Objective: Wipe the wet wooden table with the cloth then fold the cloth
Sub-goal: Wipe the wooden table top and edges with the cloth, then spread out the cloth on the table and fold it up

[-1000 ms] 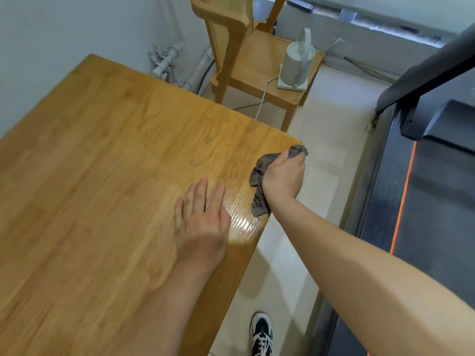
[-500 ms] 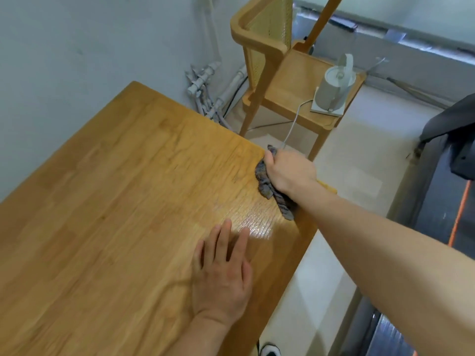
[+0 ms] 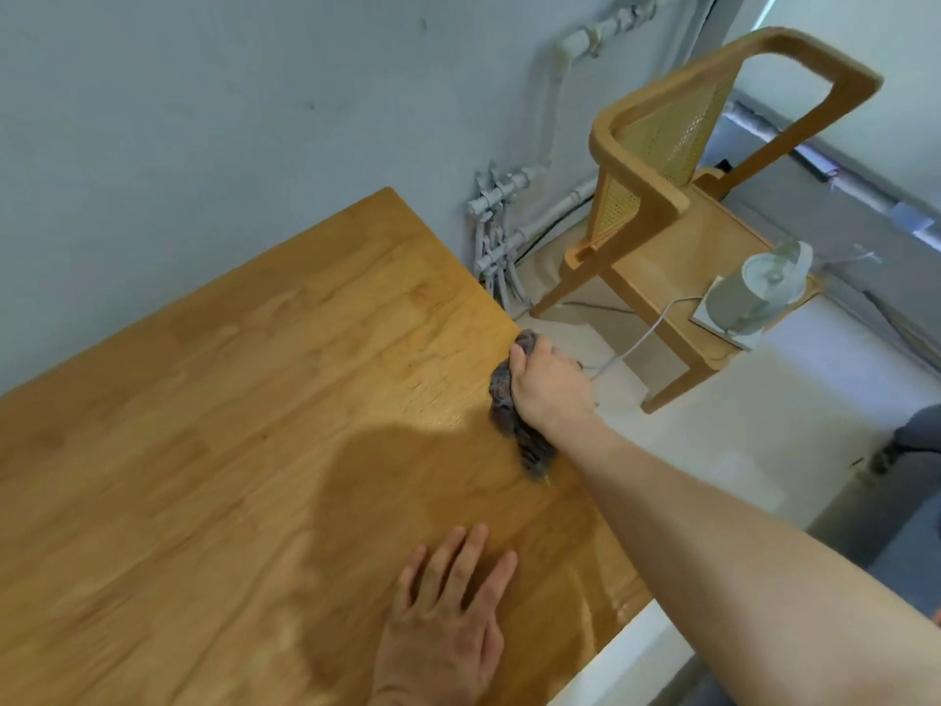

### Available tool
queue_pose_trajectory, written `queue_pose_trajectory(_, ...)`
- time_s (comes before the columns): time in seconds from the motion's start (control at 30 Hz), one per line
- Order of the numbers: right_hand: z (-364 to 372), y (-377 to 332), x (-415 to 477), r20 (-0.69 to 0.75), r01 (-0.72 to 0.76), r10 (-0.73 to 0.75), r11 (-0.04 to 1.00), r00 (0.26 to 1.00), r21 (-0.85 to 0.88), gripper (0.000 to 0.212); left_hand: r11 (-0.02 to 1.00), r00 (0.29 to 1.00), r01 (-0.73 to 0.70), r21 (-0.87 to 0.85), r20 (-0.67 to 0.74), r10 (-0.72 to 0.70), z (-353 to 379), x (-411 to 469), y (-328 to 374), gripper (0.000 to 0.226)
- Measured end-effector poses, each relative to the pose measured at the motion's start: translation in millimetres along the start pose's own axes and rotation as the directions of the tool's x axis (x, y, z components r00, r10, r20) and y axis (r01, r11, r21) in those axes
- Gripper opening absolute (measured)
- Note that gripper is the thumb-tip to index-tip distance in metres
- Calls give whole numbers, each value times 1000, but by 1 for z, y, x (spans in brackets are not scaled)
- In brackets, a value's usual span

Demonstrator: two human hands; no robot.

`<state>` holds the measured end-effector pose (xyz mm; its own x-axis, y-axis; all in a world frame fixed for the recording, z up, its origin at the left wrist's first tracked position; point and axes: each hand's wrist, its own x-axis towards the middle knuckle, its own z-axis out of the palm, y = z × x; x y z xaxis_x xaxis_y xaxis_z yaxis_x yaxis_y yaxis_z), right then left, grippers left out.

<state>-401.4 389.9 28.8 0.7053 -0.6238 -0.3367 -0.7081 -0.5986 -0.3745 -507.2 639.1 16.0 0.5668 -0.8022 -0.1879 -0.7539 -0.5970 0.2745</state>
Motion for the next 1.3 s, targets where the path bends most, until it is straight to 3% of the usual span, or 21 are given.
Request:
queue_pose_trajectory(0.1, -2, -8, -15, 96, 74, -65, 993, 993, -87, 61, 1000, 1000, 6, -30, 29, -5, -5, 0, 2, 58)
queue_pose_trajectory(0.3, -3, 2, -44, 239, 303, -261, 939, 935, -162, 55, 1000, 999, 30, -6, 23, -30, -6, 1, 5, 57)
queue_pose_trajectory(0.47, 17, 12, -105, 429, 674, -588, 735, 686, -70, 54, 998, 998, 45, 43, -43, -43, -4, 2, 10, 47)
queue_pose_trajectory(0.6, -3, 53, -95, 474, 754, -637, 649, 608, -96, 52, 987, 987, 159, 30, -1, -159, -2, 5, 26, 50)
queue_pose_trajectory(0.77, -41, 92, -67, 354, 599, -515, 779, 781, -188, 56, 871, 878, 477, -113, 31, -477, -10, 23, 76, 58)
queue_pose_trajectory(0.87, -35, 76, -95, 424, 591, -482, 789, 766, -170, 53, 752, 770, 622, -219, -5, -638, -21, 43, 103, 60)
queue_pose_trajectory(0.93, -42, 53, -111, 518, 556, -481, 831, 708, 11, 48, 636, 692, 675, -374, 22, -721, -29, 56, 112, 57)
queue_pose_trajectory(1.03, -61, 25, -113, 554, 477, -519, 847, 651, 234, 48, 387, 634, 570, -725, 88, -769, -46, 68, 105, 41)
queue_pose_trajectory(1.1, -83, 10, -109, 463, 533, -581, 810, 670, 244, 50, 173, 677, 352, -920, 123, -725, -59, 70, 94, 33)
queue_pose_trajectory(1.13, -96, 1, -108, 419, 537, -601, 798, 681, 271, 45, 70, 704, 280, -957, 155, -693, -71, 70, 91, 40)
queue_pose_trajectory(1.17, -110, -9, -109, 388, 481, -598, 799, 702, 361, 37, 34, 731, 237, -971, 155, -665, -85, 70, 89, 52)
queue_pose_trajectory(1.23, -132, -29, -108, 413, 215, -512, 784, 753, 582, 32, 89, 748, 184, -979, 81, -658, -111, 72, 85, 64)
queue_pose_trajectory(1.3, -148, -44, -102, 429, 42, -448, 728, 784, 684, 32, 228, 674, 176, -957, -52, -737, -130, 76, 77, 46)
